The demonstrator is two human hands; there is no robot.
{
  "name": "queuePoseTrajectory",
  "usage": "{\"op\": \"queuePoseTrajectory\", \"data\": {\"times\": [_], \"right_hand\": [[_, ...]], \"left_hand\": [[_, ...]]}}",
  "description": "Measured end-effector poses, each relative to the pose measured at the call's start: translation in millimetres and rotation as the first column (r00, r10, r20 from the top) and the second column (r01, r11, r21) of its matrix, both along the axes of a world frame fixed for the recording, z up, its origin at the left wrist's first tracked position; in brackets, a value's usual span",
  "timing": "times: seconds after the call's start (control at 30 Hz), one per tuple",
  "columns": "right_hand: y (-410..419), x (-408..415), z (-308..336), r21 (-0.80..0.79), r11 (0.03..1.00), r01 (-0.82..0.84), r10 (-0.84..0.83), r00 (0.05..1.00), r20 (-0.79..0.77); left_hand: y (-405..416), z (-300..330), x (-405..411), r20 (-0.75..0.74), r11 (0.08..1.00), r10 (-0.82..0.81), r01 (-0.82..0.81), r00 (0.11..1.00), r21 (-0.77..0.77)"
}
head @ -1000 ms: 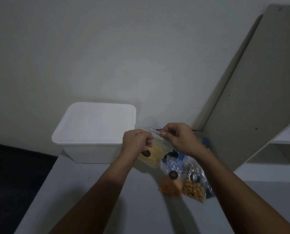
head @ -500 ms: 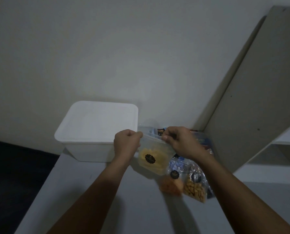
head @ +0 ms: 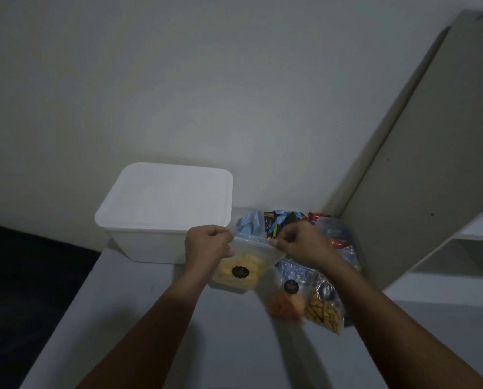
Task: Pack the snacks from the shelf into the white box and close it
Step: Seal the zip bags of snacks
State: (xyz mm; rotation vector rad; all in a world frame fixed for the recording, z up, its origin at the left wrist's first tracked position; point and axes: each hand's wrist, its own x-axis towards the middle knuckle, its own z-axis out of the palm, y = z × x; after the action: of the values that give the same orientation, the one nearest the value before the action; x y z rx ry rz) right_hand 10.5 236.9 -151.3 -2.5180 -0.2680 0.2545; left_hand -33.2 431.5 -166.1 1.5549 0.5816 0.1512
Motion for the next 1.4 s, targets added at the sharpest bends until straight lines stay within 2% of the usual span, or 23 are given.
{"op": "queuePoseTrajectory", "data": {"times": [0.07, 0.17, 0.3, 0.5, 0.93, 1.07, 1.17, 1.3, 1.4], "right_hand": [[3.3, -0.6, -8.6, 0.012, 0.999, 0.051, -0.051, 0.998, -0.033], [12.8, -3.7, -17.0, 0.132, 0.985, 0.108, -0.093, 0.989, -0.116], [23.3, -2.4, -30.2, 0.265, 0.957, 0.116, -0.065, 0.979, -0.195], [45.0, 10.8, -47.5, 0.286, 0.942, 0.174, -0.127, 0.976, -0.175], [65.6, 35.9, -57.4, 0.348, 0.918, 0.192, -0.153, 0.979, -0.137], [61.8, 39.5, -62.3, 0.373, 0.907, 0.196, -0.142, 0.975, -0.169], [56.2, 39.9, -66.6, 0.4, 0.892, 0.212, -0.146, 0.971, -0.189], [37.9, 40.2, -73.4, 0.401, 0.88, 0.253, -0.186, 0.963, -0.197], [17.0, 37.6, -77.2, 0.379, 0.874, 0.305, -0.238, 0.948, -0.213]], "left_hand": [[2.7, -7.9, -2.7, -0.042, 0.999, 0.027, -0.028, 0.999, -0.04], [10.2, -20.9, -5.3, -0.075, 0.993, 0.07, -0.076, 0.995, -0.089], [24.9, -35.1, -9.5, -0.13, 0.982, 0.119, -0.136, 0.984, -0.133], [40.1, -48.8, -8.4, -0.178, 0.97, 0.134, -0.166, 0.975, -0.178], [50.1, -51.8, 5.2, -0.143, 0.96, 0.204, -0.227, 0.968, -0.164], [47.2, -59.7, 2.6, -0.115, 0.977, 0.191, -0.201, 0.975, -0.078], [40.0, -62.3, 0.0, -0.134, 0.966, 0.239, -0.221, 0.962, 0.136], [16.5, -55.8, -5.7, 0.048, 0.896, 0.268, -0.267, 0.962, 0.356], [-3.8, -56.4, -7.5, 0.157, 0.883, 0.193, -0.241, 0.968, 0.402]]}}
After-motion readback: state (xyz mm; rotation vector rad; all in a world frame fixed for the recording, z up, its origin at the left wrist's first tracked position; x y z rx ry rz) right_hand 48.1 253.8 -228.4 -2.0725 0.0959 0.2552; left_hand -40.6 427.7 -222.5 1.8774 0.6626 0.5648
